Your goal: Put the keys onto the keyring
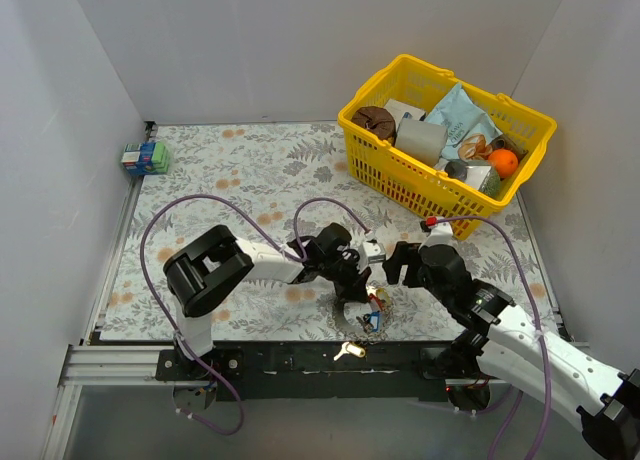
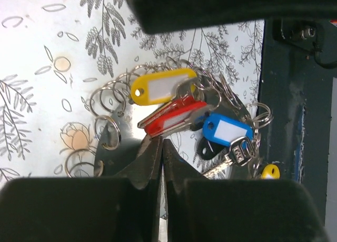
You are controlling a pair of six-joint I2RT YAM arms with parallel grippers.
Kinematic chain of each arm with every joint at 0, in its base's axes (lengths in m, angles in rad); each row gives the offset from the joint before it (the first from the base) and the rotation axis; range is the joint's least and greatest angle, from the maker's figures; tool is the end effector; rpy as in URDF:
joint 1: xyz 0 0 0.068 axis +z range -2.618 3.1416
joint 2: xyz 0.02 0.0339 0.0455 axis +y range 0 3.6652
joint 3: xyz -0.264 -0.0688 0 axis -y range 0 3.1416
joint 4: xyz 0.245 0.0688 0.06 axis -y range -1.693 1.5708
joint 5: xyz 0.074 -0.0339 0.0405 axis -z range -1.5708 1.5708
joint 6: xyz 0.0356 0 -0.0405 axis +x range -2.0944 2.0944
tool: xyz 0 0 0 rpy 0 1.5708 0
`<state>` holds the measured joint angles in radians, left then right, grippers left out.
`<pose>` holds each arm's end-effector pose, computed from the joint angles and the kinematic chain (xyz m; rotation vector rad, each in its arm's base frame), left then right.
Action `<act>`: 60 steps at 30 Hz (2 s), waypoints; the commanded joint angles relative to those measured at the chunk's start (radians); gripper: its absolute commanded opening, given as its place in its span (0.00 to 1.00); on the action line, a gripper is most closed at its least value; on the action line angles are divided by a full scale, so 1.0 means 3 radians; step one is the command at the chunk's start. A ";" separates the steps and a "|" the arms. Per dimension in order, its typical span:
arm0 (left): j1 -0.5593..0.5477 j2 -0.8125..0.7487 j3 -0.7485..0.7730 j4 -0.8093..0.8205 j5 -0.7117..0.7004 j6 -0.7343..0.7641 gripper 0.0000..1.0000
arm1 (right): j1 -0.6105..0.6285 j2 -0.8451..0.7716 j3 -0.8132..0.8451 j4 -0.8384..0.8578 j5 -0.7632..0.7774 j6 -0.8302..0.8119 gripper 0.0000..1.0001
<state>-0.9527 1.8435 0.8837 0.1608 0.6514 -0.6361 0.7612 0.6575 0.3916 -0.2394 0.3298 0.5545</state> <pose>0.1865 -0.2995 0.1282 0.7892 2.6002 -1.4174 0.1219 0.1002 0.2162 -0.0115 2.0803 0.4738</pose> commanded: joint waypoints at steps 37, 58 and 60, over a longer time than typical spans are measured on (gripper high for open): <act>0.0752 0.0313 0.0204 -0.0526 -0.0898 0.0188 0.00 | -0.0011 -0.0116 -0.0037 -0.0056 0.0082 -0.0018 0.83; 0.0798 -0.0586 0.0005 -0.0051 -0.0770 -0.0068 0.54 | -0.0011 -0.0121 0.0009 -0.0025 -0.0015 -0.0115 0.83; 0.0798 -0.0898 -0.0143 0.0077 -0.0821 -0.0144 0.98 | -0.0011 -0.0126 0.0019 -0.0025 -0.0010 -0.0125 0.83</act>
<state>-0.7216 1.7569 0.8948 0.1024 0.4358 -0.6430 0.7605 0.6342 0.3779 -0.2829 0.3260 0.5377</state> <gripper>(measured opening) 0.674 0.828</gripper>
